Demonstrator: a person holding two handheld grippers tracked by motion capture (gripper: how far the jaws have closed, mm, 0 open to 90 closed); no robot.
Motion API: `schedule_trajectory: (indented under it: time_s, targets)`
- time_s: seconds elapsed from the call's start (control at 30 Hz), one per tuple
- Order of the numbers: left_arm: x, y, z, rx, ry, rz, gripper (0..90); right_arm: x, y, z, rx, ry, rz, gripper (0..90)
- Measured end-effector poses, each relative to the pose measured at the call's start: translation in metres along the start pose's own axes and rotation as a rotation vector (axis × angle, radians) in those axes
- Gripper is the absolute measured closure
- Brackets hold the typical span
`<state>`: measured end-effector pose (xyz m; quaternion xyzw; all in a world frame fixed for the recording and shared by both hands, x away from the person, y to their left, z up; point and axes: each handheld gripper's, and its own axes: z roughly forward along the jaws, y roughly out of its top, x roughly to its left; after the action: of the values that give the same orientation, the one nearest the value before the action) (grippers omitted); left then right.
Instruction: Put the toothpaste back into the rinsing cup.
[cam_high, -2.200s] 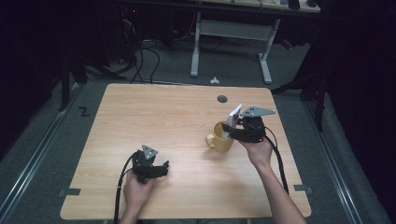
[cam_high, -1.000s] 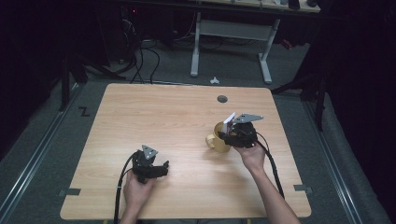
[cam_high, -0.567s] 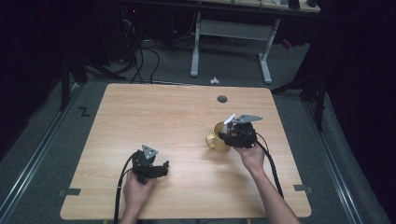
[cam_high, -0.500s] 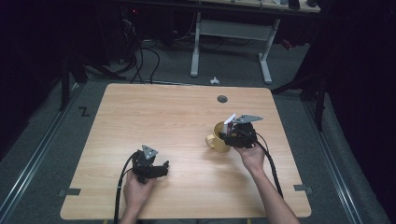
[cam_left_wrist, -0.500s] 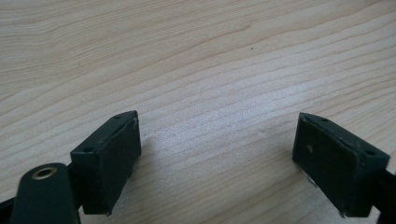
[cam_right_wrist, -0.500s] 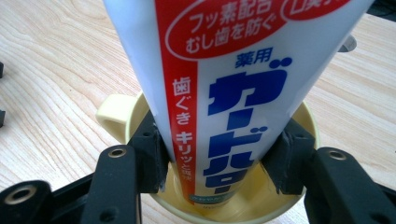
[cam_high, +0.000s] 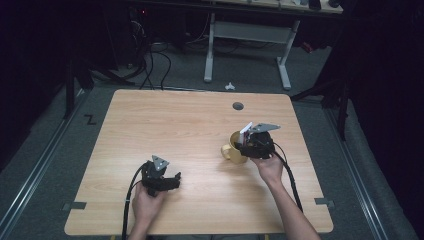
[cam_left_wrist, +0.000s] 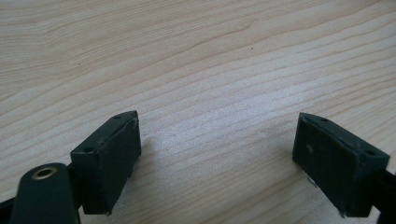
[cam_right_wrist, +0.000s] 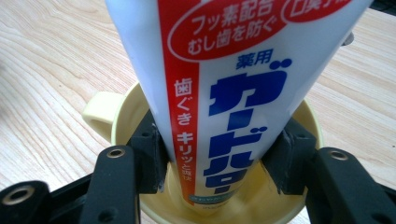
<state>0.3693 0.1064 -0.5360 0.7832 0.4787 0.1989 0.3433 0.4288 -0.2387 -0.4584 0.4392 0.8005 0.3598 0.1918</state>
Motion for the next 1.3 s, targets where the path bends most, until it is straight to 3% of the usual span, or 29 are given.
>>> schedule_trajectory:
  time_s: [0.1,1.3]
  targets:
    - [0.0,0.0,0.0,0.0,0.0,0.0,15.7,0.0017,0.0,0.0008,0.001,-0.014,-0.018,45.5]
    - [0.0,-0.0001,-0.0001,0.0,0.0,0.0,15.7,0.0052,0.0026,0.0043,0.0,-0.045,-0.011,38.8]
